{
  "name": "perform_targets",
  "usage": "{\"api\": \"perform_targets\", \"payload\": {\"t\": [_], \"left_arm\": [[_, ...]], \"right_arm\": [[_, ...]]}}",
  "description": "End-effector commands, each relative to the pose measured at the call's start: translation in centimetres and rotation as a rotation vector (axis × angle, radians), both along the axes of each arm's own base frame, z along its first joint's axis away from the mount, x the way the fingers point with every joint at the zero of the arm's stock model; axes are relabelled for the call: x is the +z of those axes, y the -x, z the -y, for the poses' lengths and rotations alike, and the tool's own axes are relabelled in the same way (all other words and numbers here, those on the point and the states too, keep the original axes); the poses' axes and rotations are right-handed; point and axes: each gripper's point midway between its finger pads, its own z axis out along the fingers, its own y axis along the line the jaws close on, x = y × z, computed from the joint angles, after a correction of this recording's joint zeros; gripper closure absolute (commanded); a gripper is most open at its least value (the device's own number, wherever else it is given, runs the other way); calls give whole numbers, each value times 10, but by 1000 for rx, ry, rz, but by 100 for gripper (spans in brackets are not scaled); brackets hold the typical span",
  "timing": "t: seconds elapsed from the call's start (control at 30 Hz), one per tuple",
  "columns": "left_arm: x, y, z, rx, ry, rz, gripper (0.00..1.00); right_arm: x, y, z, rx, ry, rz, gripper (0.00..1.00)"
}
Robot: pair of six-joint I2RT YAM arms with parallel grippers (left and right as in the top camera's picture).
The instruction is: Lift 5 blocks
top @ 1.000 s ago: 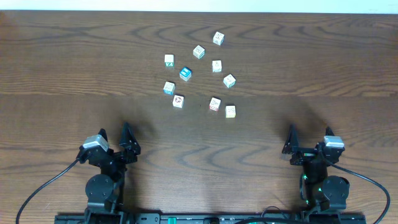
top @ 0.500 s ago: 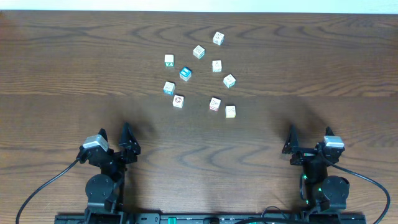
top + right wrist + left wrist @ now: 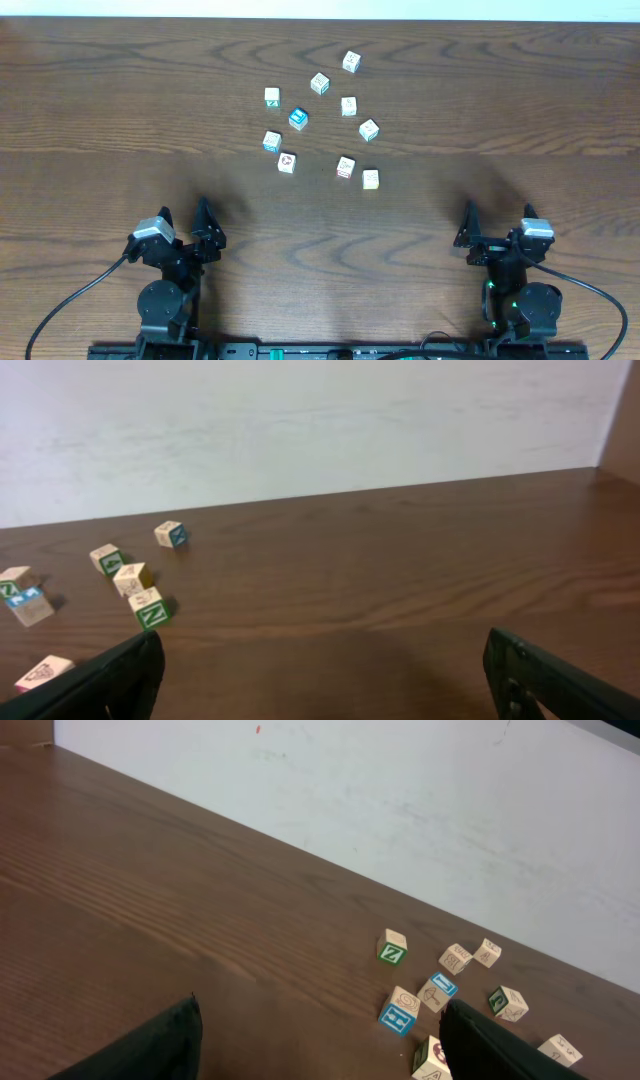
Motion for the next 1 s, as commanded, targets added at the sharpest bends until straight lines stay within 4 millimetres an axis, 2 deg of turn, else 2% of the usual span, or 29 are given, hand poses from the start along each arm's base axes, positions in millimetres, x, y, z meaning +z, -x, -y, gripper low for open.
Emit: {"api": "perform_targets", "payload": {"t": [0.0, 0.33, 0.6, 0.67, 0.73, 0.77, 0.97], "left_arm": [[-17, 1, -1, 5, -14, -56, 23], [-17, 1, -1, 5, -14, -55, 24], [-17, 1, -1, 5, -14, -56, 23], [-17, 1, -1, 5, -14, -55, 23], [-17, 1, -1, 5, -14, -55, 24], [-17, 1, -1, 5, -14, -55, 24], [-17, 1, -1, 5, -14, -55, 24]], "right_arm": [[0, 1, 7, -37, 12, 1, 1], [-1, 0, 4, -20, 3, 0, 1], [-17, -3, -2, 14, -1, -76, 1], [-11, -2, -23, 139, -14, -68, 1], [12, 3, -49, 289, -44, -25, 1], [20, 6, -54, 318, -59, -25, 1], [52, 22, -55, 332, -8, -185, 1]]}}
